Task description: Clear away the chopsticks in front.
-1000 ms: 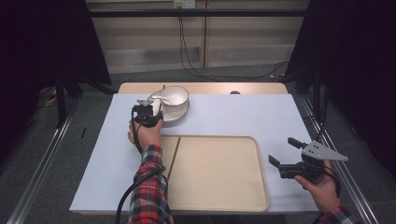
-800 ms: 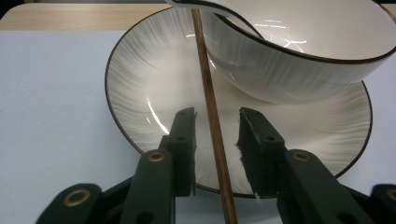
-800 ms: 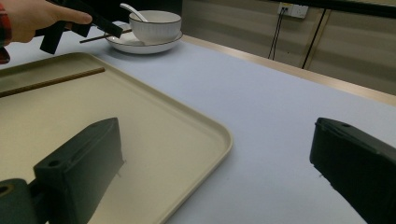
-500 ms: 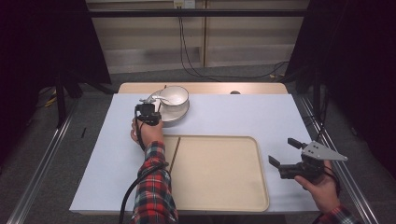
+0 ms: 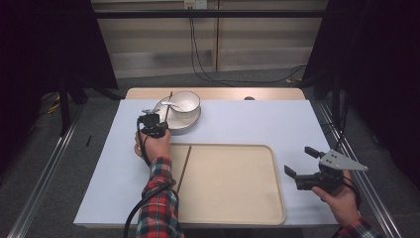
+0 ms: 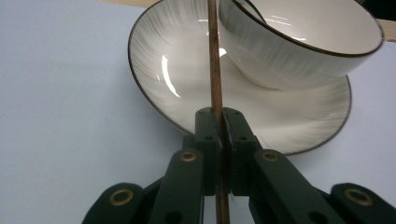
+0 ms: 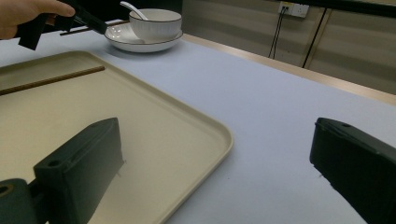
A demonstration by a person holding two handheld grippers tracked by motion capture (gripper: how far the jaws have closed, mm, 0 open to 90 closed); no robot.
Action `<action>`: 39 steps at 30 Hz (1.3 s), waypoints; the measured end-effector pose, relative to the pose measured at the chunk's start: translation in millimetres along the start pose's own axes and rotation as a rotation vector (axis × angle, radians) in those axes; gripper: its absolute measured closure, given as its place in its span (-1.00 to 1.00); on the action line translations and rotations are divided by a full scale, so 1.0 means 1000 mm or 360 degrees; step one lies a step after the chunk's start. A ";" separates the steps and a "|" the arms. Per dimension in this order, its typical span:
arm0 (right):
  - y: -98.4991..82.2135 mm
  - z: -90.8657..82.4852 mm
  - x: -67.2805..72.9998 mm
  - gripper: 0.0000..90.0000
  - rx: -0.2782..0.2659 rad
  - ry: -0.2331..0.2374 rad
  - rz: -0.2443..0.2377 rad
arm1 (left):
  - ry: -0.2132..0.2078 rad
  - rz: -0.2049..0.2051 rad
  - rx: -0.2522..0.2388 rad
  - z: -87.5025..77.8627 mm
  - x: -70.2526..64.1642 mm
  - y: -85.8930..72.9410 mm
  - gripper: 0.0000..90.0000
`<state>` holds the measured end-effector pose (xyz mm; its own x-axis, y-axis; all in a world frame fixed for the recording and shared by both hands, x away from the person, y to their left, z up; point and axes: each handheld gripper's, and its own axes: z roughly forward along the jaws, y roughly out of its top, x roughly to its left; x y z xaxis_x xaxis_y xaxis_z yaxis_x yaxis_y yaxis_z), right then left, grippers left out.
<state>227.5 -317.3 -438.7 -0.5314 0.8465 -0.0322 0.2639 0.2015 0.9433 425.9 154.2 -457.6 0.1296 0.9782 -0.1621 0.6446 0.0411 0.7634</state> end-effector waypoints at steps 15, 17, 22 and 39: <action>0.000 -0.001 0.001 -0.96 0.0003 -0.0003 0.0009 | -0.0037 -0.0079 -0.0011 -0.036 0.000 -0.020 0.91; 0.001 -0.001 0.001 -0.96 0.0002 -0.0003 0.0006 | -0.0034 -0.0058 -0.0015 -0.042 -0.001 -0.022 0.91; 0.000 0.000 0.001 -0.96 -0.0001 -0.0004 0.0004 | -0.0046 -0.0089 -0.0013 -0.055 0.000 -0.027 0.91; 0.001 -0.001 0.002 -0.96 -0.0003 0.0004 -0.0012 | -0.0050 -0.0111 -0.0044 -0.088 0.004 -0.057 0.91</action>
<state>226.3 -315.7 -437.4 -0.5355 0.8437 -0.0387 0.2583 0.2072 0.9436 323.5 174.0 -446.6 0.1092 0.9659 -0.2348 0.6318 0.1149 0.7666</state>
